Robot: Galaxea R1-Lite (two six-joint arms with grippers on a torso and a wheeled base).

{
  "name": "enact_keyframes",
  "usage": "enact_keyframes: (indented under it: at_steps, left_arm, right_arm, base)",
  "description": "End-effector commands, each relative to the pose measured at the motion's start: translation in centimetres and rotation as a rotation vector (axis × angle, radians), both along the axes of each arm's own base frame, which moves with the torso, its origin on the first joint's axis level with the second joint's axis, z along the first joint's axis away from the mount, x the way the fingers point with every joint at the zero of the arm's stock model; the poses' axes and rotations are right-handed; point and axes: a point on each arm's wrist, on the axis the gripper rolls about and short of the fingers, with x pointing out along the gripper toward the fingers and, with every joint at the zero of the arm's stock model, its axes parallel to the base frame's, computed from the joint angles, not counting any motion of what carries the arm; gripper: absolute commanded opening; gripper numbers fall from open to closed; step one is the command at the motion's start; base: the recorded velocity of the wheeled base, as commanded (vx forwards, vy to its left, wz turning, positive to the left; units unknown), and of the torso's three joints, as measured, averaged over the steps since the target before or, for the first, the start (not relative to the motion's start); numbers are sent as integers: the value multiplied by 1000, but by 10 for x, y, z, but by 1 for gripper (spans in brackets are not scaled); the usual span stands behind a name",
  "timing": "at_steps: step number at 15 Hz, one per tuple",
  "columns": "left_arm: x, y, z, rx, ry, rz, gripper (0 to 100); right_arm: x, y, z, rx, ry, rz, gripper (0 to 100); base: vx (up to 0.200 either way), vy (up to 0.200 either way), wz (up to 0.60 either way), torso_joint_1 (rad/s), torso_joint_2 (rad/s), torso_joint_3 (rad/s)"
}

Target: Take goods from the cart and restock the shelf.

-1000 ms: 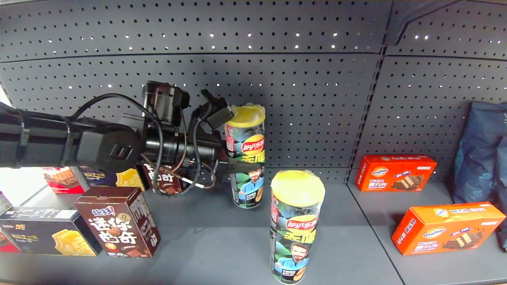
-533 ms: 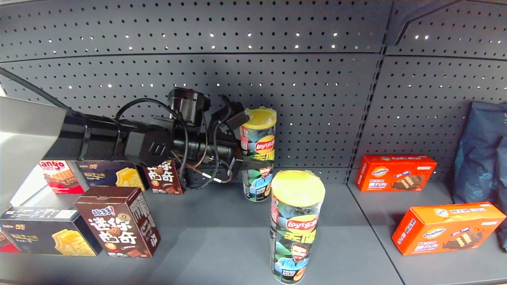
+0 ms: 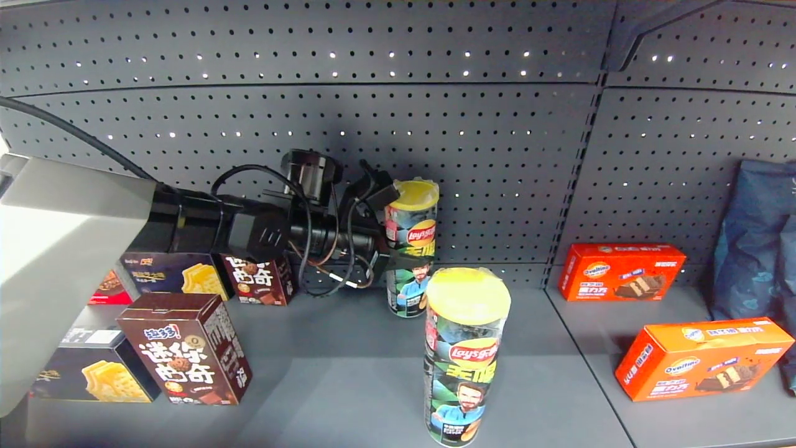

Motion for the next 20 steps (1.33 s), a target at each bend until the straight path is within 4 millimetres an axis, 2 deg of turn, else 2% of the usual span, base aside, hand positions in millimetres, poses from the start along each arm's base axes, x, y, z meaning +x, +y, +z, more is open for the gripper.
enact_keyframes:
  at_steps: [1,8,15,16,20]
  left_arm:
    - [2,-1,-4,4,9,0,0]
    - [0,-5,-10,-4,33,-28,0]
    - [3,-14,-23,5,56,-43,0]
    - [3,-14,-27,8,59,-44,100]
    - [0,-11,-32,6,56,-40,100]
  right_arm:
    - [0,0,0,0,4,0,100]
    - [0,0,0,0,3,0,100]
    - [0,0,0,0,3,0,100]
    - [0,0,0,0,3,0,100]
    - [0,0,0,0,4,-1,100]
  base:
    - [0,0,0,0,0,0]
    - [0,0,0,0,0,0]
    - [0,0,0,0,0,0]
    - [0,0,0,0,0,0]
    - [0,0,0,0,0,0]
